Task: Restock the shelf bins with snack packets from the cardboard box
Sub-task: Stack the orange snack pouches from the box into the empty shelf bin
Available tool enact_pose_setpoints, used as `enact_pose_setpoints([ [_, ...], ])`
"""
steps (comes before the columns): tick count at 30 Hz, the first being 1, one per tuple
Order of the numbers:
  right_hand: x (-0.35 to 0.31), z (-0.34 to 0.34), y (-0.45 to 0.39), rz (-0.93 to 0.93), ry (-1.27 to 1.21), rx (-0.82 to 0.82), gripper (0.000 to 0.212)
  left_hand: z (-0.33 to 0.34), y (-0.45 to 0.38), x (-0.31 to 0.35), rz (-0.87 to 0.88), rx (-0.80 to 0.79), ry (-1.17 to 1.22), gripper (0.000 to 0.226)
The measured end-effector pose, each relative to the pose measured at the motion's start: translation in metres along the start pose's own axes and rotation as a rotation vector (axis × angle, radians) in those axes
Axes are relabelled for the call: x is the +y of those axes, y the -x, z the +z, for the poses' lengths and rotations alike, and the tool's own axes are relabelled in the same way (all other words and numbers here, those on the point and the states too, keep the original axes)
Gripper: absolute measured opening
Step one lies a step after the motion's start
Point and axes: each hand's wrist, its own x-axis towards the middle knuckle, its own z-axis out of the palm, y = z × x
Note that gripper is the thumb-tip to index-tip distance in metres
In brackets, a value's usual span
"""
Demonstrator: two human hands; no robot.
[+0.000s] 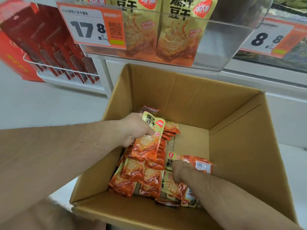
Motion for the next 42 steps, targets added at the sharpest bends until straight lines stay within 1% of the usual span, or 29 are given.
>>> enact_pose_setpoints([
  [3, 0.006, -0.015, 0.010, 0.020, -0.031, -0.028, 0.030, -0.001, 0.002, 0.002, -0.010, -0.012, -0.003, 0.030],
  [6, 0.028, -0.053, 0.041, 0.082, -0.058, 0.064, 0.025, -0.003, 0.009, 0.010, -0.004, -0.033, 0.021, 0.038],
  [8, 0.049, -0.086, 0.068, 0.114, -0.132, 0.168, 0.020, -0.003, 0.015, 0.016, 0.003, -0.037, 0.068, 0.041],
  [9, 0.058, -0.102, 0.085, 0.116, -0.236, 0.233, 0.016, -0.004, 0.019, 0.019, 0.012, -0.037, 0.095, 0.041],
  [10, 0.065, -0.116, 0.102, 0.100, -0.412, 0.285, 0.016, -0.003, 0.023, 0.022, 0.024, -0.036, 0.123, 0.040],
  [11, 0.070, -0.129, 0.120, 0.071, -0.657, 0.313, 0.021, -0.003, 0.027, 0.025, 0.037, -0.034, 0.148, 0.038],
  [13, 0.074, -0.148, 0.160, -0.038, -1.143, 0.295, 0.026, 0.000, 0.036, 0.032, 0.072, -0.055, 0.182, 0.032],
  [14, 0.072, -0.154, 0.179, -0.098, -1.295, 0.272, 0.027, 0.001, 0.041, 0.036, 0.091, -0.080, 0.194, 0.032],
  [15, 0.068, -0.159, 0.195, -0.149, -1.368, 0.255, 0.027, 0.003, 0.047, 0.040, 0.114, -0.111, 0.201, 0.035],
  [17, 0.060, -0.161, 0.215, -0.222, -1.407, 0.246, 0.027, 0.006, 0.055, 0.047, 0.165, -0.167, 0.234, 0.047],
  [18, 0.056, -0.160, 0.220, -0.240, -1.415, 0.253, 0.027, 0.007, 0.061, 0.051, 0.185, -0.187, 0.257, 0.054],
  [20, 0.048, -0.158, 0.227, -0.262, -1.392, 0.288, 0.026, 0.010, 0.074, 0.059, 0.226, -0.226, 0.298, 0.057],
  [22, 0.042, -0.156, 0.231, -0.274, -1.370, 0.332, 0.024, 0.012, 0.082, 0.065, 0.286, -0.272, 0.333, 0.053],
  [24, 0.039, -0.156, 0.234, -0.288, -1.380, 0.388, 0.023, 0.014, 0.091, 0.071, 0.349, -0.281, 0.330, 0.043],
  [26, 0.039, -0.158, 0.239, -0.290, -1.380, 0.439, 0.021, 0.016, 0.095, 0.075, 0.419, -0.253, 0.287, 0.038],
  [30, 0.039, -0.164, 0.247, -0.273, -1.371, 0.517, 0.016, 0.018, 0.099, 0.080, 0.531, -0.150, 0.184, 0.041],
  [31, 0.040, -0.167, 0.249, -0.254, -1.349, 0.576, 0.011, 0.017, 0.099, 0.081, 0.568, -0.117, 0.138, 0.042],
  [32, 0.042, -0.172, 0.252, -0.229, -1.313, 0.667, 0.012, 0.017, 0.099, 0.082, 0.609, -0.083, 0.073, 0.043],
  [33, 0.045, -0.176, 0.254, -0.203, -1.235, 0.787, 0.023, 0.016, 0.100, 0.083, 0.651, -0.047, -0.010, 0.046],
  [34, 0.048, -0.180, 0.256, -0.193, -1.094, 0.918, 0.036, 0.015, 0.101, 0.084, 0.697, -0.008, -0.104, 0.048],
  [35, 0.050, -0.184, 0.260, -0.201, -0.901, 1.028, 0.049, 0.014, 0.102, 0.085, 0.747, 0.025, -0.211, 0.049],
  [36, 0.051, -0.187, 0.264, -0.234, -0.710, 1.101, 0.062, 0.013, 0.104, 0.085, 0.796, 0.047, -0.323, 0.050],
  [37, 0.052, -0.190, 0.266, -0.280, -0.552, 1.133, 0.073, 0.013, 0.105, 0.086, 0.842, 0.053, -0.423, 0.048],
  [38, 0.052, -0.192, 0.267, -0.323, -0.454, 1.121, 0.081, 0.014, 0.107, 0.087, 0.882, 0.053, -0.508, 0.046],
  [39, 0.050, -0.194, 0.269, -0.357, -0.422, 1.076, 0.084, 0.014, 0.109, 0.087, 0.921, 0.052, -0.579, 0.042],
  [40, 0.049, -0.195, 0.269, -0.378, -0.432, 1.020, 0.081, 0.016, 0.111, 0.089, 0.962, 0.053, -0.632, 0.038],
  [42, 0.047, -0.197, 0.270, -0.398, -0.400, 0.942, 0.062, 0.019, 0.113, 0.091, 1.024, 0.058, -0.678, 0.036],
])
